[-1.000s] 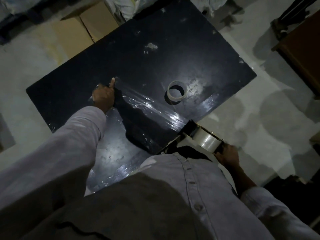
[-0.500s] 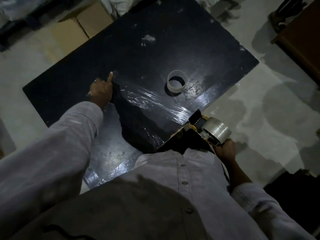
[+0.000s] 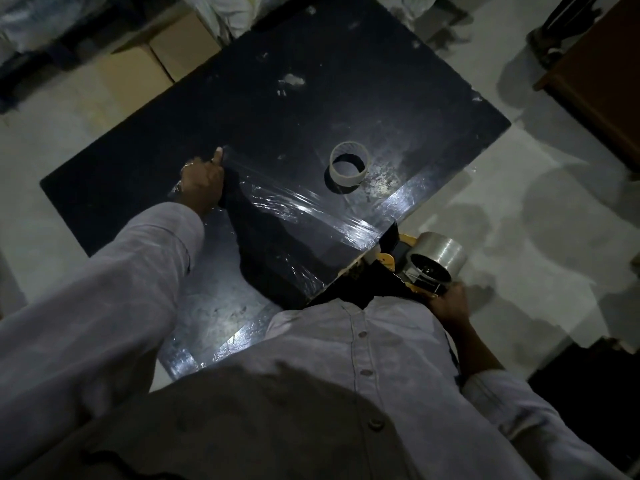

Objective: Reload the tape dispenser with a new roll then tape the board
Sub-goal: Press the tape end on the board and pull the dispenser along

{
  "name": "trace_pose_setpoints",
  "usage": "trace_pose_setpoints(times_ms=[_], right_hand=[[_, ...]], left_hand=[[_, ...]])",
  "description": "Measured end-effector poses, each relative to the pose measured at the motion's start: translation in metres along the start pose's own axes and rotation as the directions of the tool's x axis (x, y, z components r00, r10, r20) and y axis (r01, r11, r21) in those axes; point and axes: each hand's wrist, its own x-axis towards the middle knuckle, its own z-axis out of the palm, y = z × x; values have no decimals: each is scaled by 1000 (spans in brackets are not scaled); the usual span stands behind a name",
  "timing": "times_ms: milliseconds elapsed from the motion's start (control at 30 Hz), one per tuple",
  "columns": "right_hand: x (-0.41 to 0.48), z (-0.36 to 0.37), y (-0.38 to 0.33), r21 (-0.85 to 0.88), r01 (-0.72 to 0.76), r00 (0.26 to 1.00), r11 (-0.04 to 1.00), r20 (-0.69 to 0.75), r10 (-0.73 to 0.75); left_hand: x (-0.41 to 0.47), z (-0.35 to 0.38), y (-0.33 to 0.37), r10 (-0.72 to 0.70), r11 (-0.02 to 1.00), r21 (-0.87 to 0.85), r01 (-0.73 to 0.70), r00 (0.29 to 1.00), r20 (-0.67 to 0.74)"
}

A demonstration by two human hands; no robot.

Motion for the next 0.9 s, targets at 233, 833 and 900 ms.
trace_pose_setpoints(times_ms=[233,833,900], right_hand=[[-19,-7,-49,-101,-274,960,956,34,279],[-42,-4,-71,-159,-410,912,898,-68,404],[-44,-4,-74,-211,-391,921,896,-82,382]], left_hand=[[6,7,-1,39,999,30,-39,999,19],[9,6,-5,61,998,8,-61,998,-1],[7,2,-3,74,995,-61,-74,997,-14]])
